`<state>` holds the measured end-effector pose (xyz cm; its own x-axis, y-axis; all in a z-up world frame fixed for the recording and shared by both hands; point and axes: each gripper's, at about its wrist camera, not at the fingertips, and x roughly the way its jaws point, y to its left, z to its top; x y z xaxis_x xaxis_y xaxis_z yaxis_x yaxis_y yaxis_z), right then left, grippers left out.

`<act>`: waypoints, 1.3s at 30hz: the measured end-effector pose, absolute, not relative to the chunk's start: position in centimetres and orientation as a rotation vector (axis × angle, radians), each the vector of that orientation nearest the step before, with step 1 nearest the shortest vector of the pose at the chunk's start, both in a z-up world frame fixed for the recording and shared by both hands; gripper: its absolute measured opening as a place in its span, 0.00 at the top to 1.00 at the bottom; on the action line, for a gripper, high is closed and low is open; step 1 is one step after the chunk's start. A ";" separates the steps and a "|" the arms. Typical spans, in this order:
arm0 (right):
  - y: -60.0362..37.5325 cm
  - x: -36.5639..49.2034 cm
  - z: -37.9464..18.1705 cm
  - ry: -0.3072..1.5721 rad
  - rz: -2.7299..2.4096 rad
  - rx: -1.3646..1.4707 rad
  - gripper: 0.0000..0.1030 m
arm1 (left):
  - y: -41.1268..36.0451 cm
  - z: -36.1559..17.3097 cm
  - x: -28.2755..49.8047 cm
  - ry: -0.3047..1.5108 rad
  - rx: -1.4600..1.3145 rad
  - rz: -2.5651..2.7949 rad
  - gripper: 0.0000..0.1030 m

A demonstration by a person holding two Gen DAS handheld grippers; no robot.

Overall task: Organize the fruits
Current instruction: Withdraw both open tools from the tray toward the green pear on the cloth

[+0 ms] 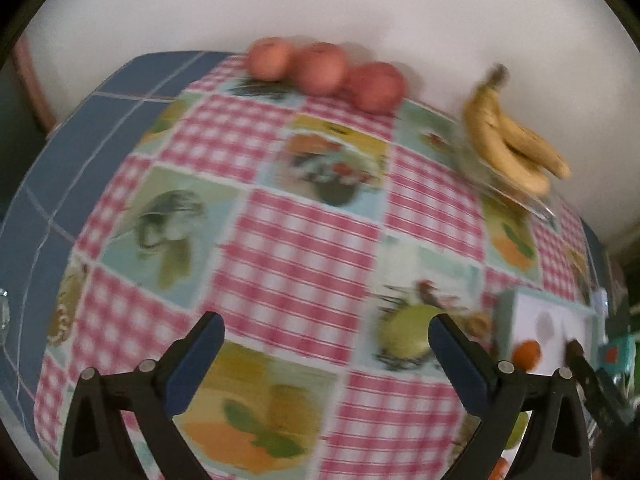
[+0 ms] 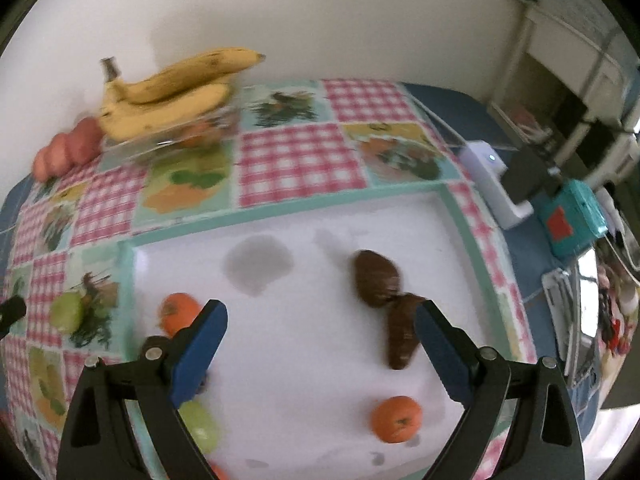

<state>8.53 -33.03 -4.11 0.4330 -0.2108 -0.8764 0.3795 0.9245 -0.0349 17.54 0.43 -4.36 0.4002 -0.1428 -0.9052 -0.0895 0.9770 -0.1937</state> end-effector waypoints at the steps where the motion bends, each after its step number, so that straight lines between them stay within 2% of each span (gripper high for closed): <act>1: -32.4 8.6 -4.0 1.060 -0.357 0.177 0.08 | 1.0 -4.4 17.6 1.160 -0.236 -0.025 0.00; 7: -28.8 9.6 -3.7 1.056 -0.255 0.164 0.08 | 4.4 -4.3 17.6 1.143 -0.302 0.035 0.00; 14: -25.8 10.4 -3.5 1.052 -0.173 0.132 0.08 | 4.9 -4.1 17.5 1.137 -0.301 0.060 0.00; 39: -26.0 11.3 -5.7 1.121 -0.175 0.109 0.08 | -3.8 -8.1 18.5 1.221 -0.195 -0.127 0.00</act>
